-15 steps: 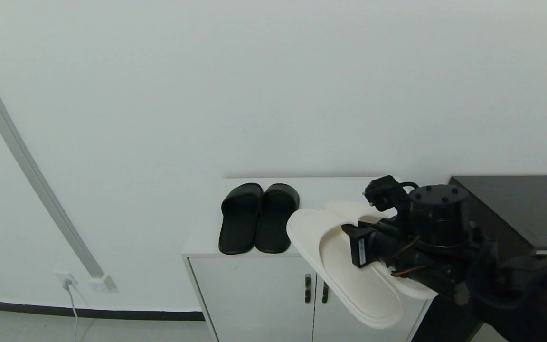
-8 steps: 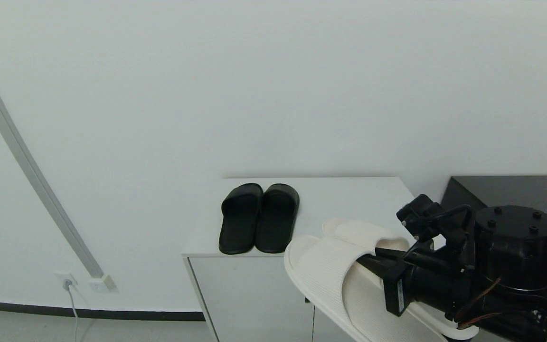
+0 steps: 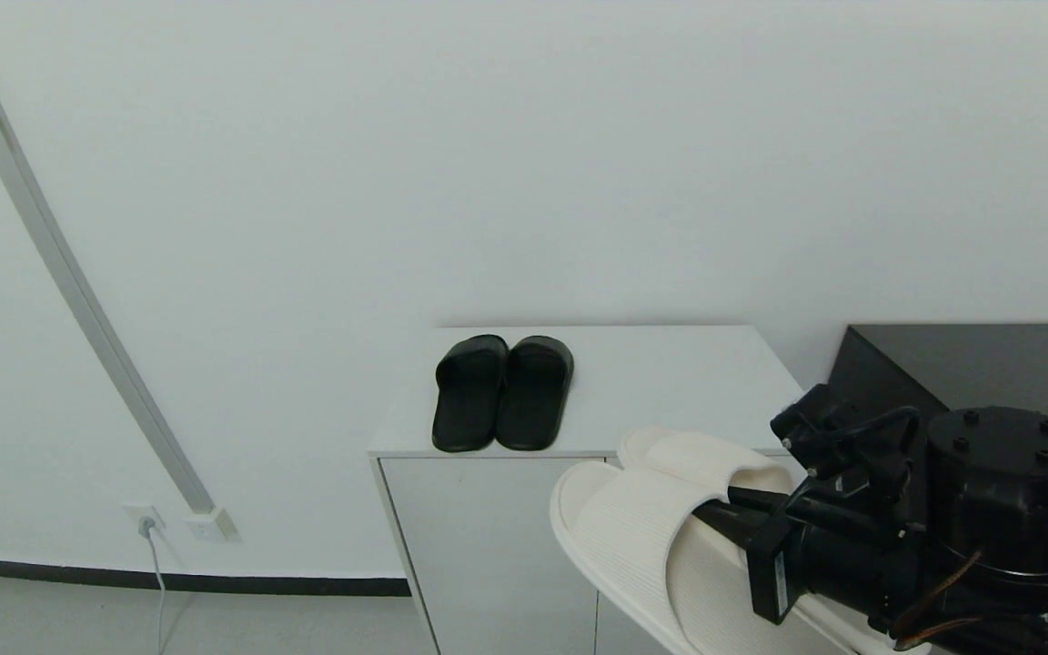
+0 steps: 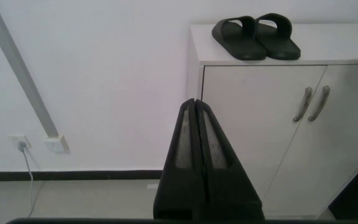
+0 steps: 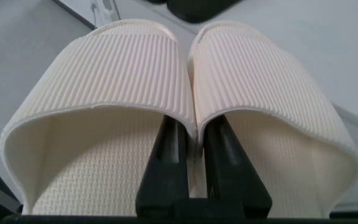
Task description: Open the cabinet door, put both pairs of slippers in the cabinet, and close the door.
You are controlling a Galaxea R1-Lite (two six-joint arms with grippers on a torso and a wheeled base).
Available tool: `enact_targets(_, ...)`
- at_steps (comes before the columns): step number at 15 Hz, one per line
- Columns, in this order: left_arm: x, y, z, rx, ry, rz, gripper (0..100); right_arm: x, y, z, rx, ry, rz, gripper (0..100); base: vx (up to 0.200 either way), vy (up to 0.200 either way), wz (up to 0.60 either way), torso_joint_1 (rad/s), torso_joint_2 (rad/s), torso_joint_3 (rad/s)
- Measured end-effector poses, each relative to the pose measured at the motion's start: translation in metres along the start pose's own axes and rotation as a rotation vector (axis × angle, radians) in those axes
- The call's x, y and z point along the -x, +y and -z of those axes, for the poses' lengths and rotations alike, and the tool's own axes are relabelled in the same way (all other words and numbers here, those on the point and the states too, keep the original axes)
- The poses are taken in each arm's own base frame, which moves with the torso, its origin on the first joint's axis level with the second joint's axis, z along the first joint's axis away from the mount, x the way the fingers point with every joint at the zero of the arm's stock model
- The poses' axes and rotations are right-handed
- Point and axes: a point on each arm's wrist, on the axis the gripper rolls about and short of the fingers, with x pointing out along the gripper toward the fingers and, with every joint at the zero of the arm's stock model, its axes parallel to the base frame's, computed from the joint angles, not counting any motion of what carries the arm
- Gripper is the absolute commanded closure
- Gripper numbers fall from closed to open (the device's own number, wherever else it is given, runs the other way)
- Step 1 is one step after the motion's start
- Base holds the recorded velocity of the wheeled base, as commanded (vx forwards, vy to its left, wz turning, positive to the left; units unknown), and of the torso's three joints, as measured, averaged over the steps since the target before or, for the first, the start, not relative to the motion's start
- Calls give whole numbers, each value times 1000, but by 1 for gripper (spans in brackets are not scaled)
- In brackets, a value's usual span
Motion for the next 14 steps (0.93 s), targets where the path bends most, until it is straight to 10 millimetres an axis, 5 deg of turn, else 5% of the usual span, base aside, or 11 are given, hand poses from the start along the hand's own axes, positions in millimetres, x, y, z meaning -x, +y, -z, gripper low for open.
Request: enact_targets(14,0,0,0,5,0,-1,100,0,-1,6,10,21,4,100,0,0,0,0,0,0)
